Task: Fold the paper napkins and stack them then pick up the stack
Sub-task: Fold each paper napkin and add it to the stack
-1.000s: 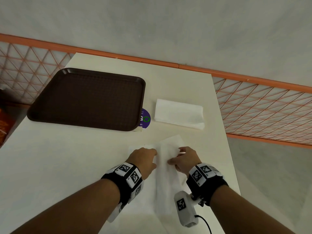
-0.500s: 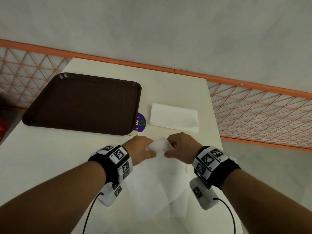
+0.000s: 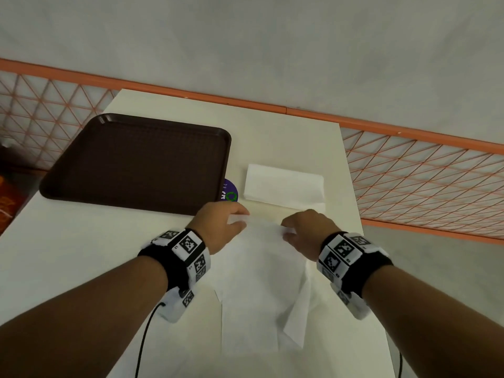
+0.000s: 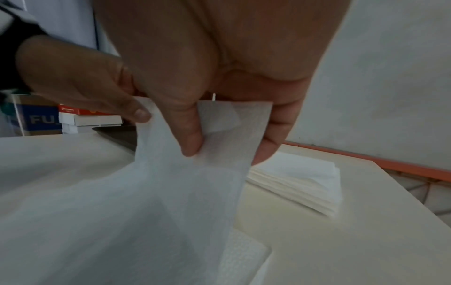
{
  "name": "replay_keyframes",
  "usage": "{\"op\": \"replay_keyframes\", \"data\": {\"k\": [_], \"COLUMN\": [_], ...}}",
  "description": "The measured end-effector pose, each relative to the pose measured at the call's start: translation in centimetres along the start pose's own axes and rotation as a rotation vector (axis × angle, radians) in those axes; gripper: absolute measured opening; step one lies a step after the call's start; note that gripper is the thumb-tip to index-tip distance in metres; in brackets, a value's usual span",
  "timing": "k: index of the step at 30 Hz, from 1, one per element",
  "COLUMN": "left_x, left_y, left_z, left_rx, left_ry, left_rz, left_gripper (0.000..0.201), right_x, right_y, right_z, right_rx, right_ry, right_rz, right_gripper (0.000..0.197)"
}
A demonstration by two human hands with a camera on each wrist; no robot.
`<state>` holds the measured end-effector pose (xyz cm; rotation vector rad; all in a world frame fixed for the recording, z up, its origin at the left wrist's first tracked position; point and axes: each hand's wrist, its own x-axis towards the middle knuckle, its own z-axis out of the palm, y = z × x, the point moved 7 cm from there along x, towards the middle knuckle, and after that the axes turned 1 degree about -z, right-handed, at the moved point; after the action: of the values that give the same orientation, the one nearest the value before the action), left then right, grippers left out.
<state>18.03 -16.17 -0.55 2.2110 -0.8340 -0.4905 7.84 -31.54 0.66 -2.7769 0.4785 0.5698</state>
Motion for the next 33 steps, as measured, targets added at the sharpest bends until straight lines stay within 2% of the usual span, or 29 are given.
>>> {"op": "replay_keyframes", "data": {"k": [2,4,6,9,12,14,16,19,21,26,31,33], "left_x": [0.3,0.2,-0.5,-1.8,-2.8,-2.6,-1.8,-0.7,-0.2,0.8,0.9,0.8], "left_y": [1.1,1.3,0.7,-0.9,-2.2,-2.2,-1.7,-1.0,-0.7,-0.3,0.7,0.9], "left_z": [0.0,0.3,0.8,2.1,3.6,4.1,4.6,5.9,6.9,8.6,9.2,9.3], "left_rx": [0.155,0.299,0.407,0.521,0.571,0.544,0.543,0.59,0.623,0.691,0.65,0.65], "left_ry": [-0.039,-0.133,-0.244,-0.424,-0.562,-0.533,-0.466,-0.413,-0.413,-0.413,-0.411,-0.432], "left_rz": [0.09,0.109,0.094,0.041,-0.058,-0.055,0.014,0.108,0.122,0.125,0.154,0.163], "left_gripper": [0.019,0.019,0.02,0.025,0.046,0.05,0.044,0.041,0.043,0.043,0.046,0.047], "right_x": [-0.3,-0.5,-0.8,-1.7,-2.5,-2.7,-2.2,-0.9,0.0,1.3,1.5,1.4], "right_y": [-0.5,-0.7,-1.1,-1.9,-1.7,-1.4,-1.1,-0.4,0.2,1.3,1.8,1.9], "right_z": [-0.3,0.1,1.4,4.8,7.5,8.2,7.9,6.5,6.0,6.6,6.7,6.5], "right_rx": [-0.02,-0.013,0.013,0.009,0.033,0.071,0.085,0.06,0.038,-0.019,0.082,0.081], "right_ry": [0.03,0.034,-0.013,-0.158,-0.271,-0.313,-0.292,-0.146,-0.074,-0.136,-0.158,-0.155], "right_rz": [-0.03,-0.049,-0.085,-0.138,-0.117,-0.081,-0.083,-0.063,-0.003,0.102,0.128,0.118], "right_gripper": [0.015,0.015,0.017,0.027,0.041,0.054,0.053,0.041,0.042,0.042,0.019,0.017]}}
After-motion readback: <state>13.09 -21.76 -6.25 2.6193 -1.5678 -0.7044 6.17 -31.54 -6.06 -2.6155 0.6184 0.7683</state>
